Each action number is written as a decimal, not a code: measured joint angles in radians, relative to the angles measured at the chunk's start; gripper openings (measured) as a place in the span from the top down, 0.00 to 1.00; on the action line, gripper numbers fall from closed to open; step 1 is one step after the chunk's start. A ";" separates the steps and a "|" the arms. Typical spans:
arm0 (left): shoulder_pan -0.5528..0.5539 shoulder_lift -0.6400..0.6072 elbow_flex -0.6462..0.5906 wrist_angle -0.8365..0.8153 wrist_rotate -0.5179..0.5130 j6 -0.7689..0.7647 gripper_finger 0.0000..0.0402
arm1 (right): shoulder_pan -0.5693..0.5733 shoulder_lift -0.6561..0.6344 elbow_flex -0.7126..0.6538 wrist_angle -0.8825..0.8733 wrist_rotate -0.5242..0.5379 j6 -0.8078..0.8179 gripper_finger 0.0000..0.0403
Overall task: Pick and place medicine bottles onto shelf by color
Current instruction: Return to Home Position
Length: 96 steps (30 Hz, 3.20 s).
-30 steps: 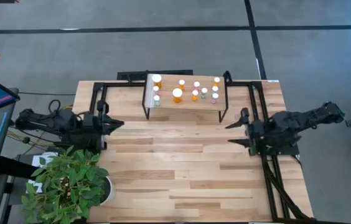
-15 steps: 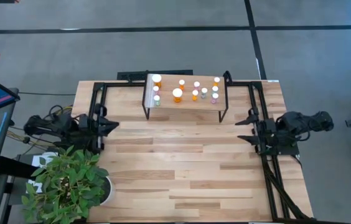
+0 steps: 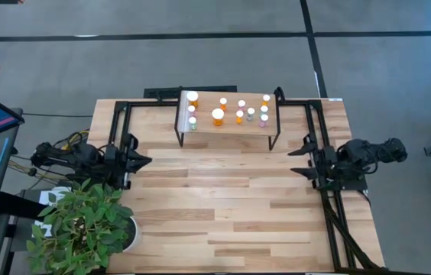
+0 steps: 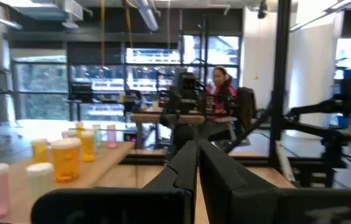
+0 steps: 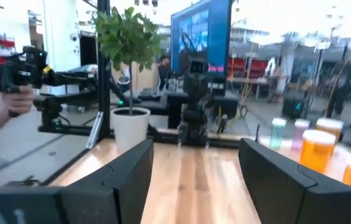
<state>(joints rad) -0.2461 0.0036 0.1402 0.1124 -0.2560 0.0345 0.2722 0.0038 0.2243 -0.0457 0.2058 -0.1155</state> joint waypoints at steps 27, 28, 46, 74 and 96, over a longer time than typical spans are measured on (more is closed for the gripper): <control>0.000 0.002 0.000 0.036 0.291 -0.136 0.99 | 0.000 0.002 -0.001 -0.006 0.004 0.168 0.35; 0.000 0.002 0.000 0.034 0.298 -0.136 0.99 | 0.000 0.002 -0.001 -0.006 0.004 0.168 0.35; -0.001 0.000 0.000 0.074 0.457 -0.127 0.99 | 0.001 0.002 -0.001 -0.007 0.004 0.168 0.35; 0.000 -0.002 0.036 -0.086 0.336 -0.083 0.99 | 0.001 0.002 -0.001 -0.006 0.004 0.169 0.35; 0.000 -0.002 -0.130 -0.004 0.338 -0.185 0.99 | 0.000 0.002 -0.001 -0.007 0.004 0.169 0.35</control>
<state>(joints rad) -0.2462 0.0021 0.0105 0.1084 0.0823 -0.1503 0.2726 0.0063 0.2234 -0.0525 0.2096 0.0536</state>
